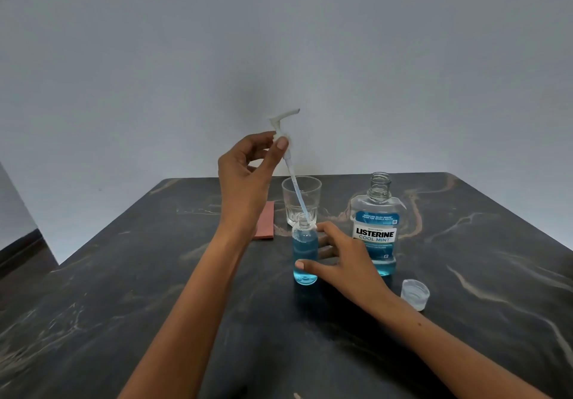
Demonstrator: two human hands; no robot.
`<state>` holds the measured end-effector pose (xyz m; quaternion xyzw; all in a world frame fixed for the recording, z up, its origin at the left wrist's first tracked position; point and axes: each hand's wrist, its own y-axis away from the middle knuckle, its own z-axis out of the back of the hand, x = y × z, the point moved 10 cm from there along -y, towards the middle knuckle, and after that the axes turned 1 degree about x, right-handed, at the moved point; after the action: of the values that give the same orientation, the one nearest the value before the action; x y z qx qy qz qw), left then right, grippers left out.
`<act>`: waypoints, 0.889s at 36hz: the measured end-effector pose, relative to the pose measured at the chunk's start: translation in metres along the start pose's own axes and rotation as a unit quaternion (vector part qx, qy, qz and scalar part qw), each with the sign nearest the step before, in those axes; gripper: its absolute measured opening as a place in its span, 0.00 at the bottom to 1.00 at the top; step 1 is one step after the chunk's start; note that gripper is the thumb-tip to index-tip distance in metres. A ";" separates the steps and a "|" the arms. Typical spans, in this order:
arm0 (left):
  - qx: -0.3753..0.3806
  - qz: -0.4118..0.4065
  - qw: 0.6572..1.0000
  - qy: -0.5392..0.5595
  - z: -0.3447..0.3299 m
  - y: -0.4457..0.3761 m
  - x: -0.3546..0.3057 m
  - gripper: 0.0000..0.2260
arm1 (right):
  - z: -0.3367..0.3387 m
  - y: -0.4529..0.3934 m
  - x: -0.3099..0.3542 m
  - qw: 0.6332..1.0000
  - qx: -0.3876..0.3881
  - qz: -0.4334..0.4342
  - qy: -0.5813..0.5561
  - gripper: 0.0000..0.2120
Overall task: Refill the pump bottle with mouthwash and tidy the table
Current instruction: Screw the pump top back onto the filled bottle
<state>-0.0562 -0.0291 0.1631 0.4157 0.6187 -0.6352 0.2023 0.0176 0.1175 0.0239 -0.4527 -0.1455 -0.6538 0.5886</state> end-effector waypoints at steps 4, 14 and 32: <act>-0.021 -0.017 1.000 0.011 0.005 -0.001 -0.005 0.03 | 0.000 0.000 0.001 1.000 0.002 -0.002 0.000 0.25; -0.012 -0.045 0.999 -0.017 0.004 0.000 0.003 0.03 | 0.000 -0.001 0.000 1.000 -0.004 0.000 -0.003 0.24; 0.112 0.003 0.991 -0.066 -0.012 0.037 0.052 0.06 | 0.003 0.001 0.006 1.000 -0.010 0.013 0.007 0.24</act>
<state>-0.0542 -0.0102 0.1015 0.3948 0.5271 -0.7263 0.1970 0.0199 0.1153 0.0296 -0.4554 -0.1290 -0.6507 0.5937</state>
